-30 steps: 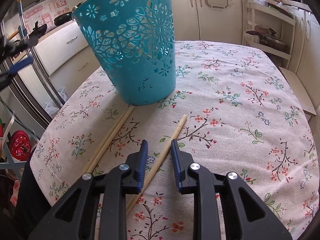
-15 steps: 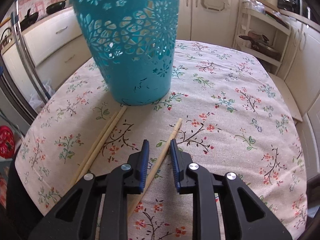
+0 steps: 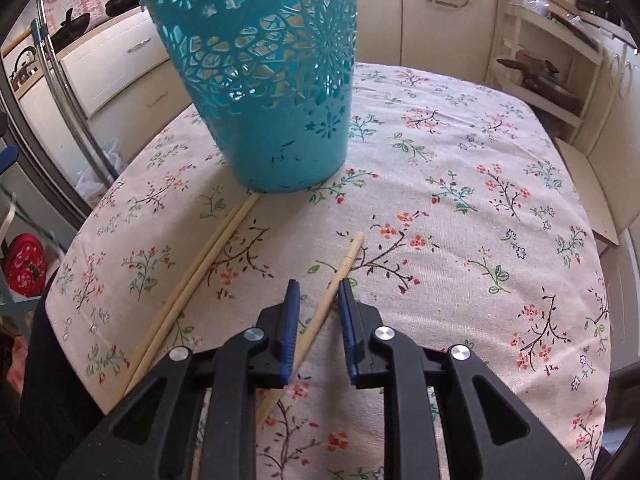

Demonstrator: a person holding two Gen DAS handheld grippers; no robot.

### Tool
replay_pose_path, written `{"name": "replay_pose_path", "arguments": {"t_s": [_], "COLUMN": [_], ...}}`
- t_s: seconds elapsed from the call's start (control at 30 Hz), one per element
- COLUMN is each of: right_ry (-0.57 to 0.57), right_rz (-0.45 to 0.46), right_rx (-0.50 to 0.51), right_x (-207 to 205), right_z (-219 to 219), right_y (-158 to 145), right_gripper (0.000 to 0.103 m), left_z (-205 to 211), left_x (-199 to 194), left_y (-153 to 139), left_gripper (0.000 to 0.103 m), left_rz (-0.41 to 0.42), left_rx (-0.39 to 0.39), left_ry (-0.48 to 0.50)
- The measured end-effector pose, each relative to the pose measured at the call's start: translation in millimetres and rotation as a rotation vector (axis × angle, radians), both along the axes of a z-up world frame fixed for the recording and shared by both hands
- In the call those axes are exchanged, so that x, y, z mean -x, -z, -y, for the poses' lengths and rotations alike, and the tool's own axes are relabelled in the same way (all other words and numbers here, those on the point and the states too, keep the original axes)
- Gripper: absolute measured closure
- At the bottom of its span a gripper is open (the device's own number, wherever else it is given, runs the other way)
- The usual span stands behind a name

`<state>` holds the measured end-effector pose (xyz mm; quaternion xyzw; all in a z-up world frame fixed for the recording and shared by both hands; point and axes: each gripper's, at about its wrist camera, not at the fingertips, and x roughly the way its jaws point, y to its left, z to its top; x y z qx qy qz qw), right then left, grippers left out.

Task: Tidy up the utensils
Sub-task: 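Grasp the loose wooden chopstick with the right tool, then lift the chopstick over the teal basket and open the right tool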

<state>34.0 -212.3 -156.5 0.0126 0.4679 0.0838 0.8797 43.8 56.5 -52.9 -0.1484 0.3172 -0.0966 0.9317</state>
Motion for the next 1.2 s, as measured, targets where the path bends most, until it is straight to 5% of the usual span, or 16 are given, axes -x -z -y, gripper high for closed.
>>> {"name": "replay_pose_path", "arguments": {"t_s": [0.2,0.83,1.2], "right_ry": [-0.057,-0.066,-0.009], "right_rz": [-0.009,-0.016,0.041], "right_rx": [0.028,-0.001,-0.133], "right_x": [2,5,20], "right_z": [-5,-3,17], "right_y": [-3,-4,-22], "right_gripper": [0.091,0.094,0.097], "left_z": [1,7,12], "left_x": [1,2,0], "left_y": [3,3,12], "left_gripper": [0.046,0.046,0.046], "left_rz": [-0.005,-0.010,-0.040], "left_rx": [-0.003,-0.011,-0.022], "left_ry": [0.003,0.023,0.041]}}
